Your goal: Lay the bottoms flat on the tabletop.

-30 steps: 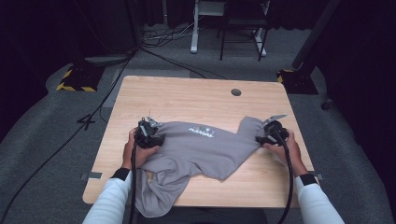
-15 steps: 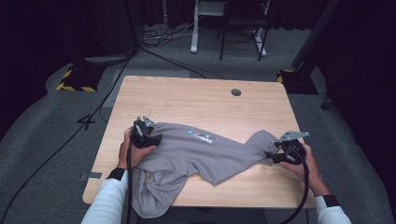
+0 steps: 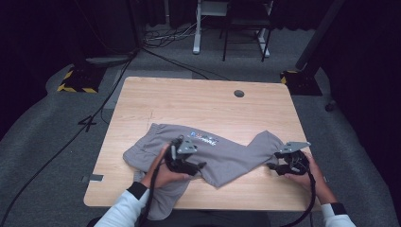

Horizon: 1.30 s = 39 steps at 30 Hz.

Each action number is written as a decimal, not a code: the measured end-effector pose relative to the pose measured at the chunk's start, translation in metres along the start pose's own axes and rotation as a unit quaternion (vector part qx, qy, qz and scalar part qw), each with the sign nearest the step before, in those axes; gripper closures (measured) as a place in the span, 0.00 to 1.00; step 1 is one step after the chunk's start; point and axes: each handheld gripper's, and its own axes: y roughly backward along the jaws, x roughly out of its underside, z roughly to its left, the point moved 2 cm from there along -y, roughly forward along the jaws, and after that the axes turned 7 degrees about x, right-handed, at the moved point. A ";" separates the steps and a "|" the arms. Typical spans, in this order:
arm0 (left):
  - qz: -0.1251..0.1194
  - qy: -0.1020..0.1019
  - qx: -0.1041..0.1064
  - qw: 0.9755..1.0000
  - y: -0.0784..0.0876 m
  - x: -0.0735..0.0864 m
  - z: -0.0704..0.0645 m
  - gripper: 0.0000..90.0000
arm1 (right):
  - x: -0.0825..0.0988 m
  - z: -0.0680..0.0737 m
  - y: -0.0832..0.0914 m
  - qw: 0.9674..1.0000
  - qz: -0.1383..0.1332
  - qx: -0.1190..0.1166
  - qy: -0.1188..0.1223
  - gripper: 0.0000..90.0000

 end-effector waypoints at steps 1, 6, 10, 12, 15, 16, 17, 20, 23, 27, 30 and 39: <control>0.009 -0.011 0.013 1.000 -0.007 -0.002 -0.008 0.32 | 0.001 0.000 0.000 1.000 0.000 0.000 -0.001 0.48; 0.041 -0.044 0.055 0.997 -0.043 -0.008 -0.036 0.30 | 0.001 -0.002 0.000 1.000 -0.004 0.011 0.001 0.63; 0.081 -0.060 0.036 0.994 -0.067 -0.005 -0.038 0.42 | -0.001 0.001 0.000 1.000 -0.002 0.025 0.018 0.75; 0.081 -0.057 0.034 0.995 -0.071 -0.004 -0.034 0.57 | -0.002 0.003 0.001 0.999 -0.003 0.027 0.026 0.83; 0.073 -0.045 0.021 0.996 -0.070 -0.005 -0.026 0.81 | -0.003 0.003 0.003 0.999 -0.002 0.026 0.034 0.87; 0.070 -0.042 0.018 0.997 -0.069 -0.005 -0.024 0.86 | -0.003 0.004 0.005 0.999 -0.003 0.025 0.036 0.87; 0.065 -0.041 0.012 0.997 -0.067 -0.005 -0.021 0.92 | -0.003 0.004 0.006 0.999 -0.006 0.025 0.037 0.88; 0.046 -0.035 -0.014 0.998 -0.055 -0.008 -0.013 0.96 | -0.006 0.003 0.015 0.999 -0.019 0.018 0.033 0.88; 0.011 -0.009 -0.044 0.999 -0.034 -0.013 0.001 0.96 | -0.011 0.004 0.028 0.999 -0.037 0.017 0.034 0.88; -0.035 0.055 -0.086 0.994 0.008 -0.010 0.038 0.97 | -0.014 0.005 0.043 0.998 -0.053 0.008 0.039 0.88; -0.039 0.099 -0.097 0.990 0.028 0.004 0.065 0.97 | -0.012 0.009 0.046 0.997 -0.050 -0.001 0.051 0.89; -0.018 0.128 -0.085 0.988 0.046 0.033 0.084 0.51 | 0.012 0.035 0.047 0.987 0.036 -0.075 0.134 0.78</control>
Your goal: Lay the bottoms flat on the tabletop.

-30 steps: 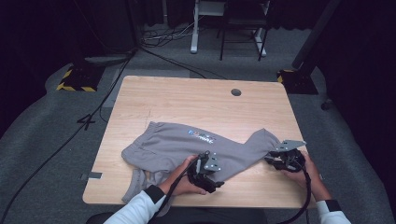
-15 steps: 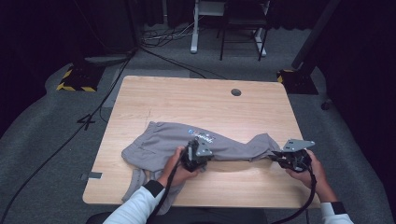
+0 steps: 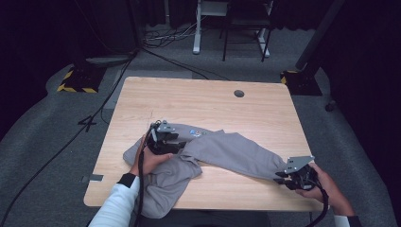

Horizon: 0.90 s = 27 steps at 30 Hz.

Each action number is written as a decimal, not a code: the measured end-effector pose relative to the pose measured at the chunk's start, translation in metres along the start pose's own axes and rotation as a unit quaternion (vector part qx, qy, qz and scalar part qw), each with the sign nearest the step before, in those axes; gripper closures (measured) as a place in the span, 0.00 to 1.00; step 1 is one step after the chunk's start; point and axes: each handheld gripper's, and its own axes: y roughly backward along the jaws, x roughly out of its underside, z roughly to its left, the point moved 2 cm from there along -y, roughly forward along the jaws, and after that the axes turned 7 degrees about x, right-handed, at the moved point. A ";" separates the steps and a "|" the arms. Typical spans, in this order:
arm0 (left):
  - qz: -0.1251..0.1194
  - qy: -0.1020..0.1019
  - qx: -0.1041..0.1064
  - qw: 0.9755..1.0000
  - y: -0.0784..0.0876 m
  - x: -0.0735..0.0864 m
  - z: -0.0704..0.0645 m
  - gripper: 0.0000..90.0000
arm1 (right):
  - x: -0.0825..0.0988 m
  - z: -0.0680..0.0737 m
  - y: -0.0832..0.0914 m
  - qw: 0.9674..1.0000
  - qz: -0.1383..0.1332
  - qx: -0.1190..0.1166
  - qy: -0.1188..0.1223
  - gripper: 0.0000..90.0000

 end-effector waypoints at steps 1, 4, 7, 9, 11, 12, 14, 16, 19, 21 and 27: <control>0.005 -0.008 -0.020 1.000 0.004 0.003 0.003 0.52 | 0.002 0.001 0.000 1.000 0.000 0.002 -0.006 0.72; 0.008 0.006 -0.037 0.999 0.009 0.014 0.014 0.46 | 0.002 -0.006 0.002 0.999 -0.011 0.023 -0.041 0.53; 0.028 0.013 -0.063 0.998 0.008 0.024 0.029 0.45 | -0.010 -0.023 0.001 0.991 -0.054 0.058 -0.108 0.46; 0.036 0.030 -0.075 0.996 0.005 0.027 0.036 0.45 | -0.020 -0.031 -0.007 0.986 -0.060 0.079 -0.134 0.48; 0.048 0.022 -0.094 0.994 0.000 0.030 0.040 0.46 | -0.028 -0.038 -0.025 0.985 -0.040 0.098 -0.139 0.48; 0.054 0.017 -0.102 0.993 -0.002 0.032 0.041 0.48 | -0.031 -0.041 -0.032 0.985 -0.038 0.089 -0.142 0.49; 0.059 0.026 -0.087 0.994 -0.006 0.034 0.043 0.48 | -0.036 -0.045 -0.045 0.984 -0.023 0.086 -0.152 0.50; 0.067 0.025 -0.094 0.993 -0.009 0.036 0.043 0.48 | -0.038 -0.048 -0.056 0.984 -0.008 0.089 -0.156 0.50; 0.059 0.018 -0.120 0.991 -0.010 0.035 0.045 0.51 | -0.035 -0.049 -0.060 0.982 -0.016 0.075 -0.175 0.51; 0.058 0.012 -0.147 0.987 -0.011 0.034 0.049 0.52 | -0.029 -0.049 -0.058 0.980 -0.024 0.066 -0.188 0.51; 0.044 0.045 -0.184 0.981 -0.010 0.031 0.077 0.52 | 0.001 -0.039 -0.034 0.980 0.002 0.064 -0.188 0.49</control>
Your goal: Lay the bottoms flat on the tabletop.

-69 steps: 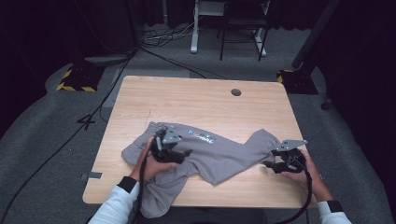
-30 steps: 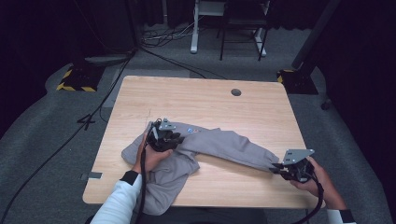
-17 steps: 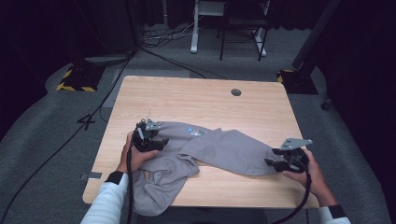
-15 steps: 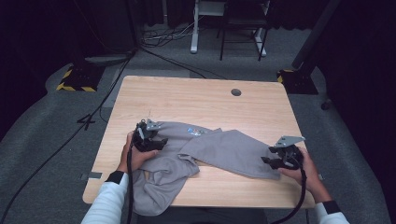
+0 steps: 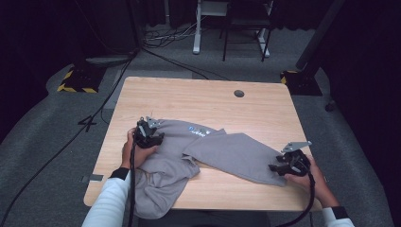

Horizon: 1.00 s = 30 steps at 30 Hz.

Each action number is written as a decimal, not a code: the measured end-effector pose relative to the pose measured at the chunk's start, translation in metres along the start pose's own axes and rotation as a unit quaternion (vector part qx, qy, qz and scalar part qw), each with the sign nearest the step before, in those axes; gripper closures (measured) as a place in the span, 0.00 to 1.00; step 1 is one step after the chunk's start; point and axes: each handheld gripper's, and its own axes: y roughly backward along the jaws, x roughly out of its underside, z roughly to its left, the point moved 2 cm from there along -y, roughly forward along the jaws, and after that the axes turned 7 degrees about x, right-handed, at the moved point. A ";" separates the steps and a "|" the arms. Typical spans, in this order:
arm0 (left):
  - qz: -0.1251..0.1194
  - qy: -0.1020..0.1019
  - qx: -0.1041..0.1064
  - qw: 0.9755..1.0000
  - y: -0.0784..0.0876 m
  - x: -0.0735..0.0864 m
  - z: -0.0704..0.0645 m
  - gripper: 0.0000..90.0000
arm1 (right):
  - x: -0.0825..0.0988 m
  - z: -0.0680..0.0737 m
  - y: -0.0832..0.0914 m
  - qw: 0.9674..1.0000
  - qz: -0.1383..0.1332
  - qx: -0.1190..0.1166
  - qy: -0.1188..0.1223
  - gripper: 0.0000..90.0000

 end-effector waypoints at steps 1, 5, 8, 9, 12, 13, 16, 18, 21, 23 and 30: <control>-0.002 0.015 -0.008 1.000 -0.003 -0.002 0.006 0.52 | 0.004 0.000 0.003 1.000 0.001 0.001 -0.001 0.49; -0.002 0.029 -0.038 0.999 -0.011 -0.010 0.017 0.50 | 0.024 0.008 0.021 0.999 0.019 -0.021 0.028 0.49; 0.003 0.028 -0.047 0.998 -0.014 -0.015 0.021 0.48 | 0.033 0.022 0.033 0.993 0.052 -0.053 0.088 0.49; 0.009 0.030 -0.052 0.998 -0.015 -0.017 0.022 0.46 | 0.035 0.027 0.037 0.990 0.063 -0.063 0.108 0.50; 0.016 0.032 -0.043 0.998 -0.013 -0.021 0.018 0.42 | 0.031 0.036 0.042 0.983 0.064 -0.087 0.146 0.52; 0.009 0.034 -0.014 0.999 -0.010 -0.021 0.015 0.40 | 0.026 0.036 0.043 0.985 0.049 -0.087 0.143 0.51; -0.011 0.010 0.058 0.998 0.001 -0.019 -0.005 0.36 | 0.003 0.035 0.038 0.992 -0.016 -0.065 0.105 0.49; -0.004 -0.020 0.073 0.997 0.008 -0.014 -0.022 0.36 | -0.011 0.037 0.030 0.992 -0.028 -0.046 0.112 0.48; 0.000 -0.038 0.115 0.993 0.017 -0.005 -0.041 0.36 | -0.039 0.041 0.008 0.992 -0.041 -0.023 0.117 0.47; 0.007 -0.048 0.132 0.990 0.021 0.001 -0.053 0.36 | -0.059 0.043 -0.009 0.993 -0.051 -0.033 0.101 0.45; 0.032 -0.065 0.139 0.988 0.017 0.011 -0.064 0.40 | -0.108 0.057 -0.062 0.993 -0.049 -0.064 0.083 0.46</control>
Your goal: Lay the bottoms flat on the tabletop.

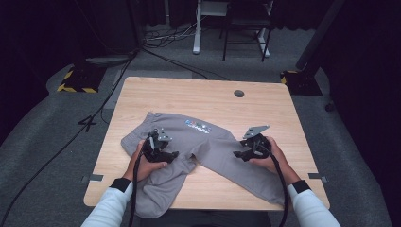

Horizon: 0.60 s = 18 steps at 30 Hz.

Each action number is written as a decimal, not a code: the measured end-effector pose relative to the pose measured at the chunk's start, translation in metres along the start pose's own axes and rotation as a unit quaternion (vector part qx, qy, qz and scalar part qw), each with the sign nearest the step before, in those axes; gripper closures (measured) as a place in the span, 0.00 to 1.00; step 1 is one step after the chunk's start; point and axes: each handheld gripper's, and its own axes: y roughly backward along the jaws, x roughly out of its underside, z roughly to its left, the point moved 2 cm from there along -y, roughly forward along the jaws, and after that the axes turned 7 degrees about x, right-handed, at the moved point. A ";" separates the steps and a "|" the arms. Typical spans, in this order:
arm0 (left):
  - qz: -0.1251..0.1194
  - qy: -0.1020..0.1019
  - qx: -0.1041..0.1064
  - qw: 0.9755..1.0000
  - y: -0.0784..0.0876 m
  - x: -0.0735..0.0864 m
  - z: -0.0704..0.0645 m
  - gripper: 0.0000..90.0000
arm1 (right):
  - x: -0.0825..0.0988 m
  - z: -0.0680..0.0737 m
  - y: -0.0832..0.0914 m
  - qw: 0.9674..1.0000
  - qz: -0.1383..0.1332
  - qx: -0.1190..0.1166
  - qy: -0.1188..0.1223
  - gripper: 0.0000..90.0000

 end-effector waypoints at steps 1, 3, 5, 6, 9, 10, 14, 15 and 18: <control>-0.003 0.002 0.005 1.000 -0.001 0.001 0.002 0.40 | -0.002 0.001 -0.004 1.000 0.002 -0.005 -0.003 0.47; -0.009 0.007 0.009 1.000 -0.001 0.001 0.005 0.42 | -0.004 0.006 -0.011 1.000 0.010 0.001 0.013 0.46; -0.012 0.005 0.010 1.000 -0.001 0.001 0.006 0.44 | -0.006 0.009 -0.012 1.000 0.012 -0.007 0.008 0.53; -0.014 0.005 0.011 1.000 -0.001 0.001 0.008 0.44 | -0.006 0.010 -0.011 1.000 0.015 -0.011 0.009 0.59; -0.018 0.010 0.005 1.000 -0.002 -0.001 0.012 0.51 | -0.004 0.013 -0.008 1.000 0.010 -0.012 0.013 0.82; -0.021 0.013 0.005 1.000 -0.003 -0.002 0.013 0.53 | -0.002 0.015 -0.006 1.000 0.009 -0.015 0.019 0.87; -0.030 0.021 -0.003 0.999 -0.007 -0.007 0.022 0.56 | 0.010 0.020 0.003 1.000 0.006 -0.024 0.019 0.96; -0.032 0.024 -0.006 0.999 -0.009 -0.008 0.024 0.56 | 0.014 0.022 0.008 0.999 0.010 -0.028 0.023 0.97; -0.035 0.027 -0.008 0.999 -0.014 -0.015 0.031 0.56 | 0.025 0.032 0.020 0.998 0.019 -0.051 0.041 0.97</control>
